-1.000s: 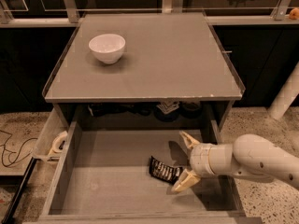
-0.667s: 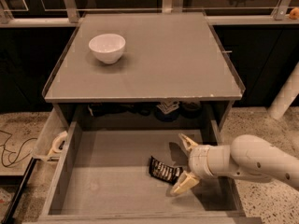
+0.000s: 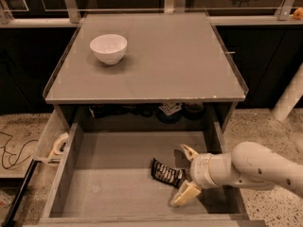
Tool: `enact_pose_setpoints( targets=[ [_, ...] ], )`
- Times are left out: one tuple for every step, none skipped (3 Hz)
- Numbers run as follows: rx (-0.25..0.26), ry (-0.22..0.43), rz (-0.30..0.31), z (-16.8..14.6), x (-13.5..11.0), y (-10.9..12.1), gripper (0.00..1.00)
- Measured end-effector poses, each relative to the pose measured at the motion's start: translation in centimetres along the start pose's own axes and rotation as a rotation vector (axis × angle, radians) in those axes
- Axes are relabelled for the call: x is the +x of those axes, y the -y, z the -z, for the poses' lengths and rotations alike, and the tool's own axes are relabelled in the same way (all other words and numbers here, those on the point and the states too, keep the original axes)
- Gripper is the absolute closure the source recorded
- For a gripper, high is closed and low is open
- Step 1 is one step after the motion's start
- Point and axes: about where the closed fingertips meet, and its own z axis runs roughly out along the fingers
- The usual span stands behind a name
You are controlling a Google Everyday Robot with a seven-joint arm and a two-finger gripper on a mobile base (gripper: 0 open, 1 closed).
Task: Pick rxbar chocolate from top drawer and place on counter
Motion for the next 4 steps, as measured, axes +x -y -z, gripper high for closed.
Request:
enact_pose_setpoints(
  targets=[
    [-0.028, -0.009, -0.07, -0.56, 0.12, -1.38, 0.0],
    [-0.049, -0.018, -0.115, -1.06, 0.03, -2.3, 0.0],
    [-0.049, -0.018, -0.115, -1.06, 0.03, -2.31, 0.19],
    [-0.049, -0.018, -0.115, -1.06, 0.03, -2.31, 0.42]
  ],
)
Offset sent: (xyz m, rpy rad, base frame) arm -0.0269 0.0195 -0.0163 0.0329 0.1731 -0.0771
